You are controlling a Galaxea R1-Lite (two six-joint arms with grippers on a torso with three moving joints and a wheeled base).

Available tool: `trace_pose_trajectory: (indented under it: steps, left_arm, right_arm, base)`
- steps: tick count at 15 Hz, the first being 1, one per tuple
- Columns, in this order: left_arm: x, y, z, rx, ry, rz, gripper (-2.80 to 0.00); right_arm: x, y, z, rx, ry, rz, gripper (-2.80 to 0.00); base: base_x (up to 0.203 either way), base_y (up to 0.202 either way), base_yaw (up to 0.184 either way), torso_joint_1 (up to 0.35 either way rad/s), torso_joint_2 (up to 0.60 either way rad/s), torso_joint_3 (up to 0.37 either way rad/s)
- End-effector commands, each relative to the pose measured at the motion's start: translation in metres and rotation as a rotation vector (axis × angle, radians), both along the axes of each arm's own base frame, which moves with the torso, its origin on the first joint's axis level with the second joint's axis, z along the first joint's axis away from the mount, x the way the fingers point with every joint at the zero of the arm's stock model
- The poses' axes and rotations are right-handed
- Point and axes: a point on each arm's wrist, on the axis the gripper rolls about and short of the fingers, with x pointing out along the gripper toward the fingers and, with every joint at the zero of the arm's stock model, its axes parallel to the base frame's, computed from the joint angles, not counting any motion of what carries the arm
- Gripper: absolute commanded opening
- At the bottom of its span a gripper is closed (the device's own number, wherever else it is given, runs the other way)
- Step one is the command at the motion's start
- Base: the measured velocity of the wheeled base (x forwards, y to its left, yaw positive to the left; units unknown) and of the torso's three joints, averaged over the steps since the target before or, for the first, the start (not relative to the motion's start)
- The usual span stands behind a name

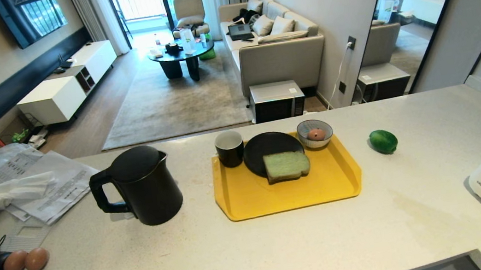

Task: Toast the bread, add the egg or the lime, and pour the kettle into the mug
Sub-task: Put the fruit on a plate

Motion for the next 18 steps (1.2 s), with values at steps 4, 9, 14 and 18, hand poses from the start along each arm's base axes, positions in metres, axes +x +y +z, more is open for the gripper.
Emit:
trace_pose_trajectory:
  steps: [4, 9, 14, 18]
  left_arm:
    - [0.0000, 0.0000, 0.0001, -0.001, 0.001, 0.001, -2.80]
    - [0.0001, 0.0000, -0.0001, -0.001, 0.001, 0.001, -2.80]
    - [0.0001, 0.0000, -0.0001, -0.001, 0.001, 0.001, -2.80]
    - [0.0000, 0.0000, 0.0001, 0.000, 0.001, 0.001, -2.80]
  right_arm:
    - [0.0000, 0.0000, 0.0004, 0.000, 0.000, 0.000, -2.80]
    - [0.0000, 0.0000, 0.0004, 0.002, 0.000, 0.000, -2.80]
    - [0.0000, 0.0000, 0.0003, 0.002, 0.000, 0.000, -2.80]
    - [0.0001, 0.0000, 0.0000, 0.002, 0.001, 0.000, -2.80]
  base:
    - [0.000, 0.000, 0.000, 0.000, 0.00, 0.000]
    - [0.000, 0.000, 0.000, 0.000, 0.00, 0.000]
    - [0.000, 0.000, 0.000, 0.000, 0.00, 0.000]
    - [0.000, 0.000, 0.000, 0.000, 0.00, 0.000]
